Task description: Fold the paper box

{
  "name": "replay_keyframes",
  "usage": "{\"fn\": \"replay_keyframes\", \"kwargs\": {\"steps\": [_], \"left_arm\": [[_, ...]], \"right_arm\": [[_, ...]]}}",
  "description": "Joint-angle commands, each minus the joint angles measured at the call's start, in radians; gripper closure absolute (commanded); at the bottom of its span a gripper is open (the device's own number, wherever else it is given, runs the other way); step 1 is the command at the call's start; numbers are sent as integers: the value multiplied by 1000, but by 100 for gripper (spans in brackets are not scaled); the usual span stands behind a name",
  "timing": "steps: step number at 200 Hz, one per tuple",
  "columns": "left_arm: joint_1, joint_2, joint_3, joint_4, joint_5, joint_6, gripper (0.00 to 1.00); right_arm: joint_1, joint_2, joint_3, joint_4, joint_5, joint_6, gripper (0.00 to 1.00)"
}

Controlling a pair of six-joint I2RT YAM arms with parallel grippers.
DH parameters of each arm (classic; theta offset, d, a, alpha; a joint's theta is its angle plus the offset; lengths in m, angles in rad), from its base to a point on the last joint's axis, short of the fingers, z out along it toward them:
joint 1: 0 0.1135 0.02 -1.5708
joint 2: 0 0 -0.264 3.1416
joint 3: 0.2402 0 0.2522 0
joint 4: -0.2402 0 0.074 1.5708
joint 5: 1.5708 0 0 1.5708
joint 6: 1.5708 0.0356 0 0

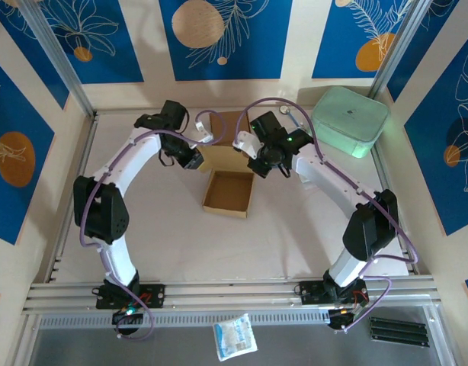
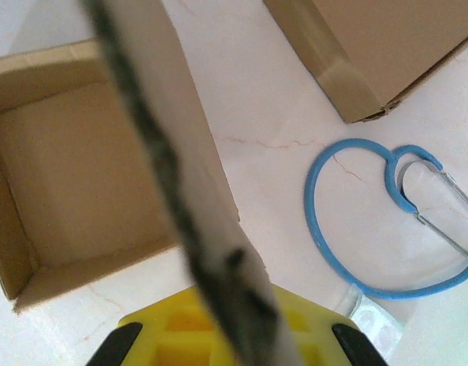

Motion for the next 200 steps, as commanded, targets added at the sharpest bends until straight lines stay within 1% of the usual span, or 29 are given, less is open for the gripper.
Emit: {"fn": "replay_keyframes", "kwargs": {"steps": [1, 8, 15, 39, 59, 108, 148, 173, 200], "left_arm": [[-41, -22, -10, 2, -58, -96, 86], [-51, -22, -7, 18, -81, -137, 89], [-58, -22, 0, 28, -97, -181, 91], [-72, -30, 26, 59, -113, -345, 91], [-86, -53, 29, 93, -109, -446, 92], [-104, -101, 7, 172, -78, -607, 92], [-121, -128, -80, 267, -84, -718, 92], [-135, -148, -149, 352, -82, -767, 91], [-154, -147, -156, 401, -84, -811, 91]], "right_arm": [[-7, 51, 44, -38, 26, 121, 96], [-9, 57, 56, -43, 22, 150, 100], [-10, 66, 70, -54, 22, 185, 100], [-17, 98, 113, -80, 18, 320, 100], [-19, 114, 131, -88, 16, 385, 100], [-10, 107, 145, -49, 17, 485, 100], [-12, 111, 138, -27, 39, 634, 100], [-15, 123, 131, -27, 54, 729, 100], [-13, 124, 109, 3, 97, 793, 100]]}}
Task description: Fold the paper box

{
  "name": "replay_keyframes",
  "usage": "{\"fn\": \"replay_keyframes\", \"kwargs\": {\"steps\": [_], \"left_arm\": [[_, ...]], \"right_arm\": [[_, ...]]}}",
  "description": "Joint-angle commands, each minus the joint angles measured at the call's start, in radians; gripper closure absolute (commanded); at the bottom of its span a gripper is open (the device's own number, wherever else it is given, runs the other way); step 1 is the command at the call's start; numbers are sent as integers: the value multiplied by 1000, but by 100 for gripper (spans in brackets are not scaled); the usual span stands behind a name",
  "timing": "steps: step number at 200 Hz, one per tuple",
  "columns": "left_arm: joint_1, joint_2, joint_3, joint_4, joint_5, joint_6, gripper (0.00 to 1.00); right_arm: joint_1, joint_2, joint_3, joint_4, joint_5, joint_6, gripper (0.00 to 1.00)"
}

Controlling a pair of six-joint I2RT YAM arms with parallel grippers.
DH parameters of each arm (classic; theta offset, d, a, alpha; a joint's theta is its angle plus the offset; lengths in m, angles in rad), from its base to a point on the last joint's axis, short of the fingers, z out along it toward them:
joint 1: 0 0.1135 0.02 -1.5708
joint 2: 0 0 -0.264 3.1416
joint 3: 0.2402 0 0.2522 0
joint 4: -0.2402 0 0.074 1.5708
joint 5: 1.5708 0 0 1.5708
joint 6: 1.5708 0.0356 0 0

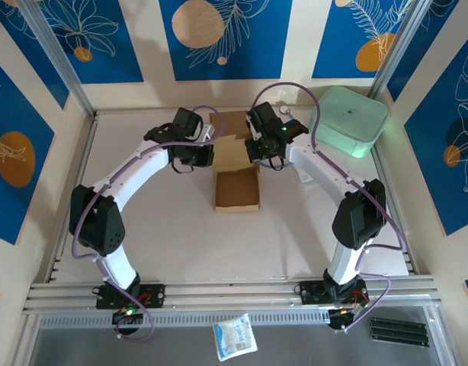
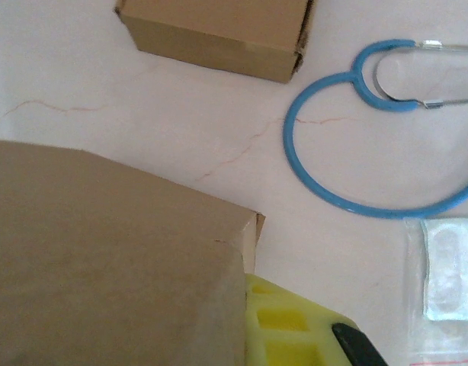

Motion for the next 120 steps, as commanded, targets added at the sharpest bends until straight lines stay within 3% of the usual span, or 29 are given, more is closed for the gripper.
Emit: {"fn": "replay_keyframes", "kwargs": {"steps": [1, 54, 120], "left_arm": [[-31, -39, -2, 136, 41, -70, 91], [-68, -27, 1, 194, 32, -170, 91], [-99, -62, -96, 239, 23, -214, 91]], "right_arm": [[9, 13, -17, 23, 4, 117, 100], [13, -26, -99, 102, 44, 237, 100], [53, -107, -294, 216, 77, 231, 100]]}}
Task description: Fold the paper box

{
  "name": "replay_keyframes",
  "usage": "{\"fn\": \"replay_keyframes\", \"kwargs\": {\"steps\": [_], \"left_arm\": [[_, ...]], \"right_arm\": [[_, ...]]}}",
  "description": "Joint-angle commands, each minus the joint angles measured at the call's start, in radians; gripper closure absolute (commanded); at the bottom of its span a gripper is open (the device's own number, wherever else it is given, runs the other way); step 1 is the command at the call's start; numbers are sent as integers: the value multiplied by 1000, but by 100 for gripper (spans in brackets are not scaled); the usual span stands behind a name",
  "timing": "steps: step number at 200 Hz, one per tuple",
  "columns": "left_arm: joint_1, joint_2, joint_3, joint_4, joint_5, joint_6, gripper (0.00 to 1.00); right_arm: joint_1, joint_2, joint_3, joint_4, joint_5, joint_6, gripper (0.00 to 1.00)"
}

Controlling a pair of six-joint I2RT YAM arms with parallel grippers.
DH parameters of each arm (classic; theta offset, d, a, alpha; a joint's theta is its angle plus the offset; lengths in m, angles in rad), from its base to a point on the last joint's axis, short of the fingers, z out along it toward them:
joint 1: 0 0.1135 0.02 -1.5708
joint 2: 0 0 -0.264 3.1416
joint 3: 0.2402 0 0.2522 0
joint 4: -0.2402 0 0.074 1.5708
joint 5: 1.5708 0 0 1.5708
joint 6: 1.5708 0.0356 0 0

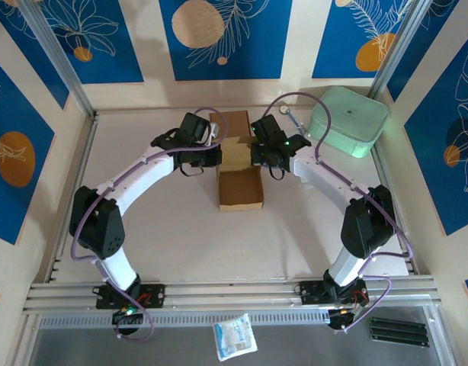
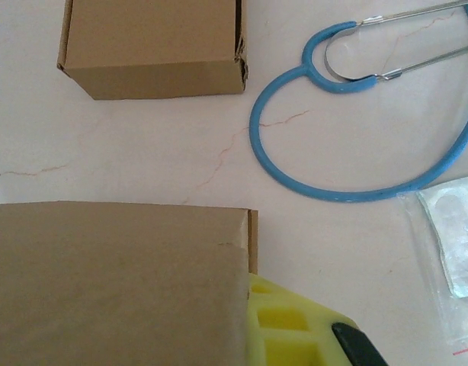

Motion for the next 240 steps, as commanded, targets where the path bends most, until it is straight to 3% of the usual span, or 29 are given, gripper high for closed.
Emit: {"fn": "replay_keyframes", "kwargs": {"steps": [1, 166, 212, 240], "left_arm": [[-39, -40, -30, 91, 54, -34, 91], [-110, -151, -374, 144, 3, -145, 86], [-130, -183, -383, 140, -12, -133, 63], [-143, -221, -404, 124, -34, -134, 51]], "right_arm": [[42, -3, -58, -2, -25, 18, 100], [227, -135, -387, 75, 155, 134, 97], [265, -157, -390, 34, 178, 164, 82], [295, -190, -401, 5, 149, 185, 67]]}}
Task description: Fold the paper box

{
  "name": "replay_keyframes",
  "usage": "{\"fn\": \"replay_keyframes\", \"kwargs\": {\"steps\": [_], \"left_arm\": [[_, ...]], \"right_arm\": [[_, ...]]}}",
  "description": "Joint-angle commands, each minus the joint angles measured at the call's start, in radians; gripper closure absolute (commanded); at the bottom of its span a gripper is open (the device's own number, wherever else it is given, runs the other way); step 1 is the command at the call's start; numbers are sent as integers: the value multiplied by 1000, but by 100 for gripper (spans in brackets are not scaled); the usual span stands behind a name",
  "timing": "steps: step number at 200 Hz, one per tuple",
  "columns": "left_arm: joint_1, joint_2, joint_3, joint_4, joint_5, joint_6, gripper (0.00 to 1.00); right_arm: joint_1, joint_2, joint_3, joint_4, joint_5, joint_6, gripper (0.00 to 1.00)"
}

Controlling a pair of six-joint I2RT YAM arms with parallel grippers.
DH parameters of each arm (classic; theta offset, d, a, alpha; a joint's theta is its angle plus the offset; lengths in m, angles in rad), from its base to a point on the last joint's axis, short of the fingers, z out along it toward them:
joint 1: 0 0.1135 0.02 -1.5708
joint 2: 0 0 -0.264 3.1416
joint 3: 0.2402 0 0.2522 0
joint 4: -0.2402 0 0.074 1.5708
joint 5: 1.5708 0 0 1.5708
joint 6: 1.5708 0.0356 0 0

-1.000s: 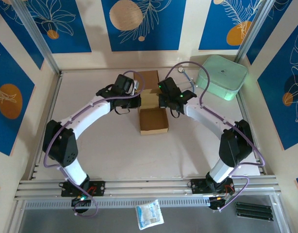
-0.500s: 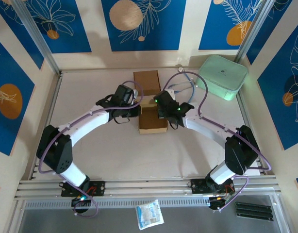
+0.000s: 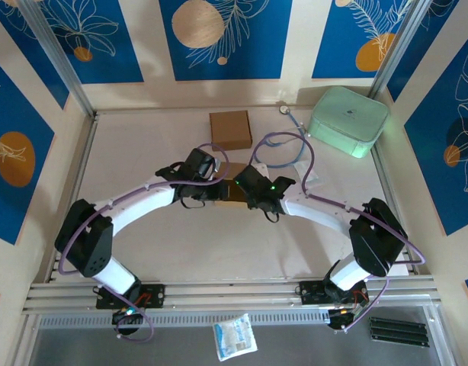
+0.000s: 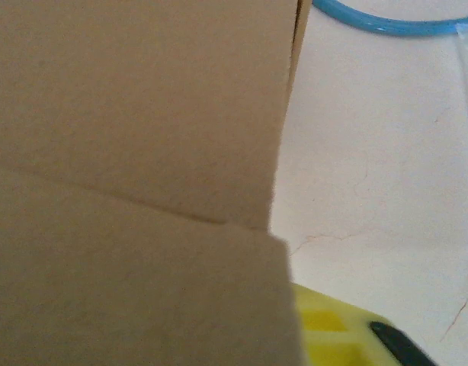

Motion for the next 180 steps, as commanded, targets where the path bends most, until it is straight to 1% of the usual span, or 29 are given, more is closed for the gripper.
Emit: {"fn": "replay_keyframes", "kwargs": {"steps": [1, 26, 39, 50, 72, 87, 95, 108, 123, 134, 145, 164, 180], "left_arm": [[-20, -62, -23, -17, -15, 5, 51], [-38, -125, -67, -25, -33, -7, 43], [-46, -168, -93, -29, -39, -13, 42], [-53, -215, -111, -37, -47, -20, 42], [-64, -319, -105, -70, -79, -24, 42], [-61, -363, -68, -101, -116, -34, 43], [-58, -364, -34, -125, -137, -36, 44], [-45, -335, 25, -153, -148, -21, 44], [-21, -278, 87, -165, -154, -13, 44], [1, -236, 111, -147, -142, -14, 45], [30, -198, 124, -116, -119, -15, 45], [82, -145, 126, -60, -60, -5, 45], [120, -101, 130, -44, -14, 16, 46]], "right_arm": [[30, -54, -18, -53, -22, 42, 66], [74, -117, -37, -109, -27, 95, 40], [90, -167, -40, -153, -47, 125, 28], [104, -222, -36, -187, -65, 134, 23], [110, -345, 11, -254, -104, 138, 21], [91, -432, 30, -231, -152, 109, 20], [63, -469, 35, -207, -194, 110, 18], [-37, -491, 54, -171, -338, 108, 18], [-182, -456, 93, -157, -519, 104, 18], [-261, -406, 122, -164, -607, 83, 19], [-308, -349, 152, -179, -646, 41, 19], [-347, -254, 201, -208, -664, -26, 20], [-364, -190, 221, -209, -688, -53, 24]]}}
